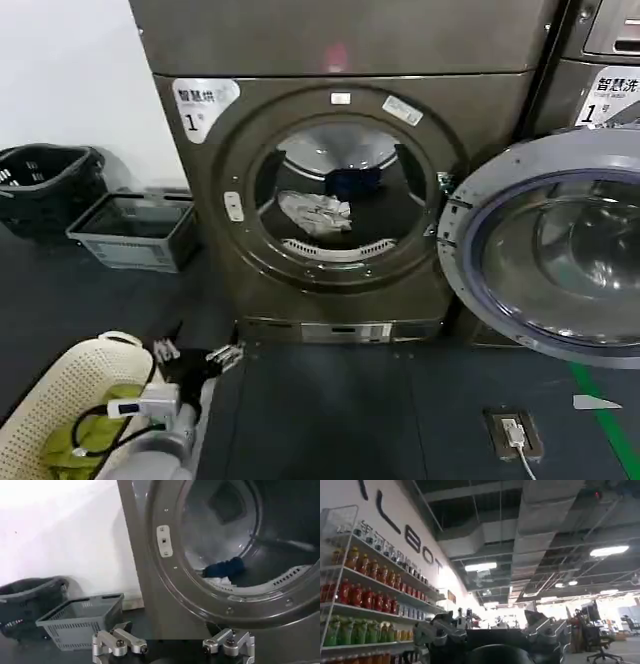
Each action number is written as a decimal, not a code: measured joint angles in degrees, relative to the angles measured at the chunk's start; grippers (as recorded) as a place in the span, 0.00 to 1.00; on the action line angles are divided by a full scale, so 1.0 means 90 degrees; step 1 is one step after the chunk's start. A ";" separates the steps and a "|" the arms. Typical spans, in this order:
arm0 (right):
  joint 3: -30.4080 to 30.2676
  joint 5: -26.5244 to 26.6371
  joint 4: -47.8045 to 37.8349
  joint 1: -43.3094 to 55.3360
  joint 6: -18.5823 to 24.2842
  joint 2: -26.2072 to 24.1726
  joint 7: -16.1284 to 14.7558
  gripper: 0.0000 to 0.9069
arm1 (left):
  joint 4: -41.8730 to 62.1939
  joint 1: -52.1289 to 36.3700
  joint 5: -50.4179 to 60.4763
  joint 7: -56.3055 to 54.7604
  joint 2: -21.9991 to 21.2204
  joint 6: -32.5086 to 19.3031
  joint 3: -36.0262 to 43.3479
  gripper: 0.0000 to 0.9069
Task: Grasp the clothes from the dryer.
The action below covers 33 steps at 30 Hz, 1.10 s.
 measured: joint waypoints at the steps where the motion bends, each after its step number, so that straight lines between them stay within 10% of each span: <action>1: 0.0000 0.0002 -0.0001 0.0000 0.0002 0.0000 -0.0004 1.00 | 0.0000 -0.0001 0.0000 0.0001 -0.0001 0.0000 0.0001 1.00; 33: -0.0030 0.0008 -0.0037 0.0017 0.0026 -0.0009 -0.0004 1.00 | 0.0014 -0.0009 0.0040 0.0013 -0.0012 -0.0030 0.0010 1.00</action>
